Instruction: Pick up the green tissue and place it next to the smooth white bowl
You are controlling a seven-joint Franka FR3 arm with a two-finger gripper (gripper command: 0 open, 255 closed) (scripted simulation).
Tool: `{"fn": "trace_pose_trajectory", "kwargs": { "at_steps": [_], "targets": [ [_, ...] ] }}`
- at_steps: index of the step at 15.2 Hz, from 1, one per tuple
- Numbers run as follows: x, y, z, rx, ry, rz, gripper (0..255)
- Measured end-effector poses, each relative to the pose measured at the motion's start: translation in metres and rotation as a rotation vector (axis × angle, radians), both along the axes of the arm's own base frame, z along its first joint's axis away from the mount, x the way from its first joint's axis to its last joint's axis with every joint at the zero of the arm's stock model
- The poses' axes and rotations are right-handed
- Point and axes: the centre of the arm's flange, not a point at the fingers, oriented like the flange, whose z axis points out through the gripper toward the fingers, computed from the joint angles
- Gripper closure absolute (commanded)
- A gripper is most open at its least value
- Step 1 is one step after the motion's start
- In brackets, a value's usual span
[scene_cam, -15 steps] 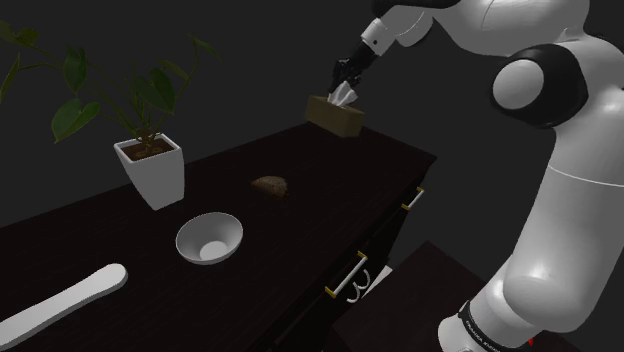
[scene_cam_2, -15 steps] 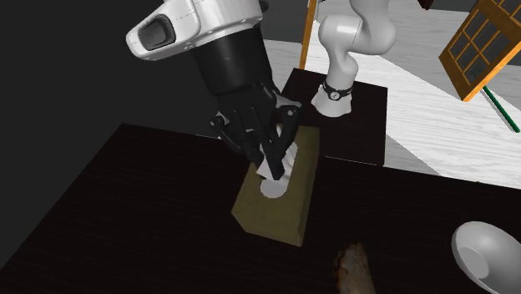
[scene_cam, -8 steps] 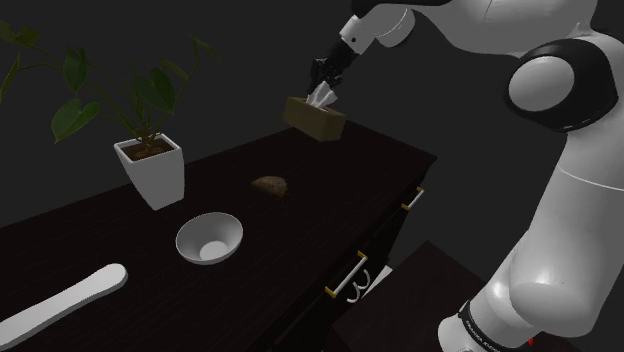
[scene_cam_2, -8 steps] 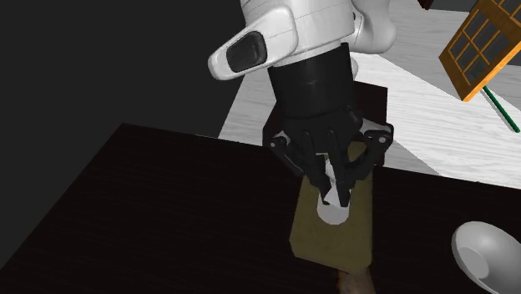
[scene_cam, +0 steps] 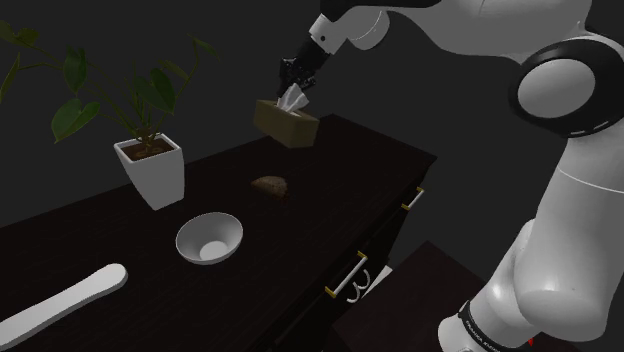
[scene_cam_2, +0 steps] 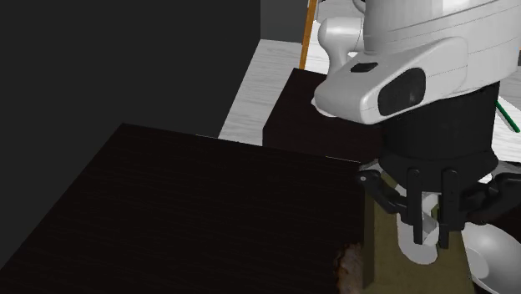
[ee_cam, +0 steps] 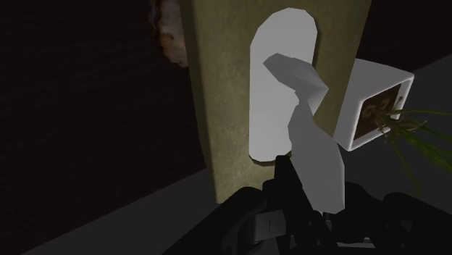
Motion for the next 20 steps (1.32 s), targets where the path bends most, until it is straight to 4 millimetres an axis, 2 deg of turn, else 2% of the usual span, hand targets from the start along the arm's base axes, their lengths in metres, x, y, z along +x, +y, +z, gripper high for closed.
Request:
{"fn": "trace_pose_trajectory", "kwargs": {
  "at_steps": [16,18,20],
  "targets": [
    [0.012,0.213,-0.001,0.000,-0.001,0.000,255],
    [0.013,0.227,-0.007,0.000,0.000,0.000,255],
    [0.015,0.230,-0.017,0.000,0.000,-0.001,255]
  ]
}}
